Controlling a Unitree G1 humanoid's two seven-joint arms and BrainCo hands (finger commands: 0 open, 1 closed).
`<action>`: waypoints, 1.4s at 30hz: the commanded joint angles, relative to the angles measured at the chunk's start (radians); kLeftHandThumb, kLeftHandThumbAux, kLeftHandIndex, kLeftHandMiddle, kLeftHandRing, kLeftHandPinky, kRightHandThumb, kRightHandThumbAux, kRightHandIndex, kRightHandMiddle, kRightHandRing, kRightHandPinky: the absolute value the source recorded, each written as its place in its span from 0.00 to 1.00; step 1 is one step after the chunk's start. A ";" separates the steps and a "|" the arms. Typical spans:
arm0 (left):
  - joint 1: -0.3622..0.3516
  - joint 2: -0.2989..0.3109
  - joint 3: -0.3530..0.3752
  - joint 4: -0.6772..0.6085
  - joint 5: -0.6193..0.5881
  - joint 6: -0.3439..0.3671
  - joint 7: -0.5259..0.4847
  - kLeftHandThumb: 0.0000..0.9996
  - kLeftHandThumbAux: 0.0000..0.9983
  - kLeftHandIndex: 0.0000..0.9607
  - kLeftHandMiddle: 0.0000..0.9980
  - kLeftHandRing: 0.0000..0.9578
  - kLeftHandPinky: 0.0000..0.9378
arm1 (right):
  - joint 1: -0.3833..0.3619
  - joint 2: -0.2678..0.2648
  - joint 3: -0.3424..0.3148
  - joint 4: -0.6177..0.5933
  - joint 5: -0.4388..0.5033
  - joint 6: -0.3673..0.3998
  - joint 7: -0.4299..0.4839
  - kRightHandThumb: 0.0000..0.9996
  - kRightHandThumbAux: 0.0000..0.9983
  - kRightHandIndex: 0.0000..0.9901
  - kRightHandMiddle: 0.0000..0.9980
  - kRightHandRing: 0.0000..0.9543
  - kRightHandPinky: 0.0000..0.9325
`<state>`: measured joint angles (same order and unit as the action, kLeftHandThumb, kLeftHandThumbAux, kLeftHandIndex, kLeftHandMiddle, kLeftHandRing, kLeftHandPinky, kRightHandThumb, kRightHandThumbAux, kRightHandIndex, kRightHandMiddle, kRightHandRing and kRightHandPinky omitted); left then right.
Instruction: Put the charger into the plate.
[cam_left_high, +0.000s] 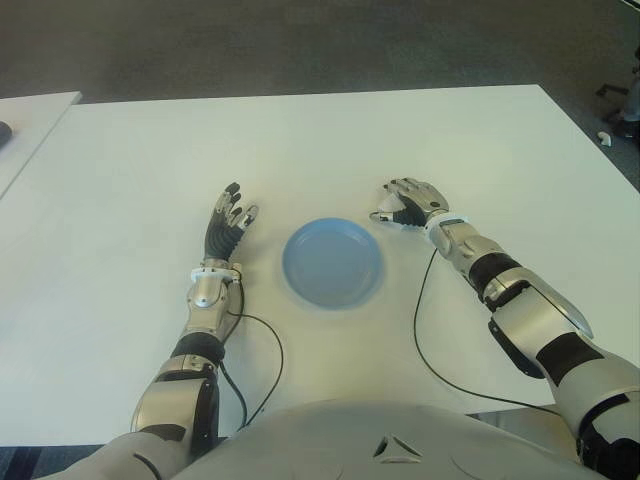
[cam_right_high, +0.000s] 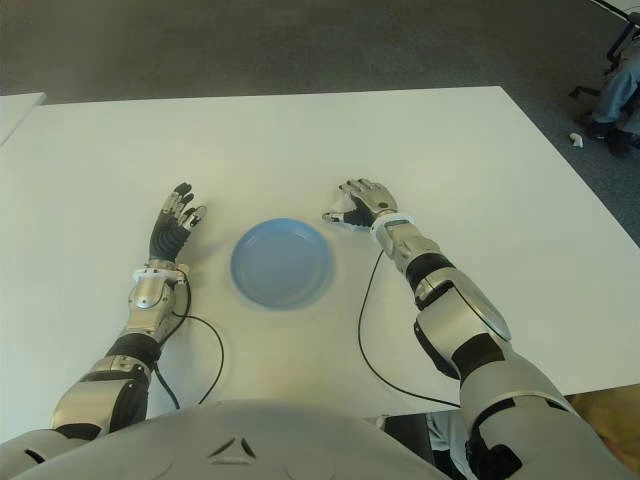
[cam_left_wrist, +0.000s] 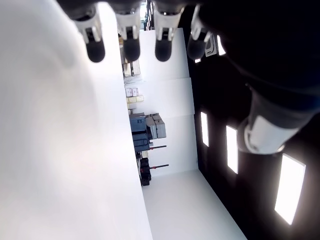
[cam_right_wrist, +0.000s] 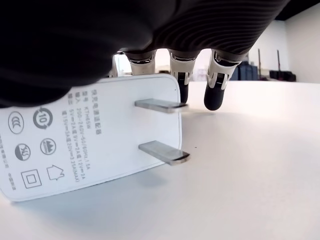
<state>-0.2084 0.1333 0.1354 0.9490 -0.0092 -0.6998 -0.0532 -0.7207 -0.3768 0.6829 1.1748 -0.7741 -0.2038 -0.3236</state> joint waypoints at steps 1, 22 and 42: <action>0.215 -0.062 -0.027 0.186 0.009 0.137 -0.044 0.05 0.60 0.02 0.06 0.06 0.07 | 0.068 -0.009 0.019 0.008 -0.024 -0.027 0.002 0.38 0.11 0.00 0.00 0.00 0.00; 0.200 -0.052 -0.017 0.194 0.005 0.142 -0.068 0.08 0.60 0.03 0.08 0.08 0.10 | 0.082 -0.024 0.024 -0.009 -0.030 -0.036 -0.016 0.40 0.10 0.00 0.00 0.00 0.00; 0.185 -0.042 -0.009 0.194 -0.006 0.165 -0.069 0.09 0.58 0.04 0.08 0.07 0.08 | 0.077 0.031 -0.031 0.026 0.022 0.021 -0.040 0.72 0.36 0.27 0.54 0.61 0.68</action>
<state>-0.2079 0.1366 0.1410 0.9516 -0.0194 -0.7007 -0.0920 -0.6940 -0.3771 0.6613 1.1559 -0.7635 -0.2101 -0.3950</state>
